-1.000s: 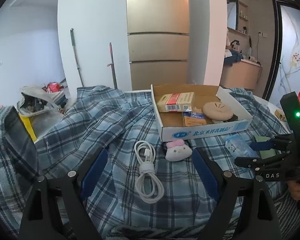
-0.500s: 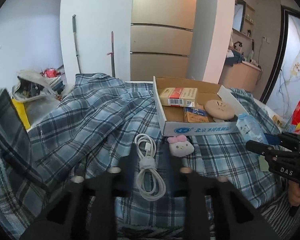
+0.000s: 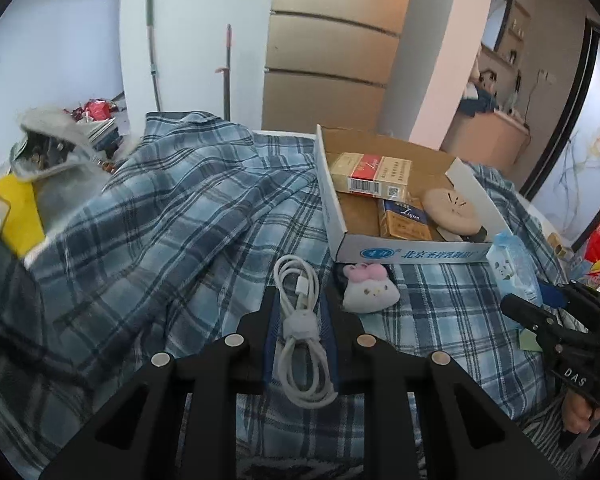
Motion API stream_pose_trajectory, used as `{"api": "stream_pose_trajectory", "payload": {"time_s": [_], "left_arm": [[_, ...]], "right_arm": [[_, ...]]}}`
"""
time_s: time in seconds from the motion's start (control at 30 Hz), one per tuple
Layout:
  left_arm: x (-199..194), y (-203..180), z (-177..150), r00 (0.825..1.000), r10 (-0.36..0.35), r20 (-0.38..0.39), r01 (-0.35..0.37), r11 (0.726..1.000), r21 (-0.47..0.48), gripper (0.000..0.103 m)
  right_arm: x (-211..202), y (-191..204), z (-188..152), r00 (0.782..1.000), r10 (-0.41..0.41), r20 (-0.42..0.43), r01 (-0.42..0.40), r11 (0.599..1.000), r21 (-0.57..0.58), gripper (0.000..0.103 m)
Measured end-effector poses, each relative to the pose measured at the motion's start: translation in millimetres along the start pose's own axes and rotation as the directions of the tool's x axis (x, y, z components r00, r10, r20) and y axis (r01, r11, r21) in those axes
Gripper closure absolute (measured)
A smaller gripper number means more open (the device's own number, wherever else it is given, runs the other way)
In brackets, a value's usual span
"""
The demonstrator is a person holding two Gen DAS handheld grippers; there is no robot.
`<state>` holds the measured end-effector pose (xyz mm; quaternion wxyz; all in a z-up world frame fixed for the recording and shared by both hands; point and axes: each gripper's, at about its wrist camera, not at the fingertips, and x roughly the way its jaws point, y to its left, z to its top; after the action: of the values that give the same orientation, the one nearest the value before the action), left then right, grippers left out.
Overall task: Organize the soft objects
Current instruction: 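Lift the cable coil and light-blue pack and carry them over the box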
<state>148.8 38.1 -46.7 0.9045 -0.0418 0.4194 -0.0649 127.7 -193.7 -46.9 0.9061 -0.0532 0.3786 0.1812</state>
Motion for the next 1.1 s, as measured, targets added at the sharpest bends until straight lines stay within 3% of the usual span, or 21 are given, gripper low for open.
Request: {"api": "stream_pose_trajectory", "payload": {"time_s": [0.17, 0.43, 0.57, 0.9, 1.1], "left_arm": [[15, -16, 17, 0.998, 0.024, -0.063, -0.020, 0.998, 0.053, 0.081], [37, 2, 3, 0.992, -0.045, -0.118, 0.040, 0.998, -0.045, 0.080], [39, 2, -1, 0.990, -0.049, -0.132, 0.046, 0.999, -0.028, 0.080], [42, 1, -5, 0.989, 0.018, -0.150, -0.018, 1.000, 0.001, 0.077], [55, -4, -8, 0.979, 0.023, -0.200, -0.017, 0.999, 0.030, 0.074]], "right_arm": [[-11, -5, 1, 0.998, -0.021, 0.063, 0.020, 1.000, 0.023, 0.064], [-8, -4, 2, 0.999, -0.009, 0.051, 0.008, 1.000, 0.013, 0.064], [-6, -3, 1, 0.999, -0.010, 0.040, 0.010, 1.000, 0.008, 0.064], [-1, -3, 0, 1.000, 0.004, 0.023, -0.004, 1.000, 0.002, 0.064], [-1, -3, 0, 1.000, 0.015, 0.021, -0.015, 1.000, 0.007, 0.064]]}}
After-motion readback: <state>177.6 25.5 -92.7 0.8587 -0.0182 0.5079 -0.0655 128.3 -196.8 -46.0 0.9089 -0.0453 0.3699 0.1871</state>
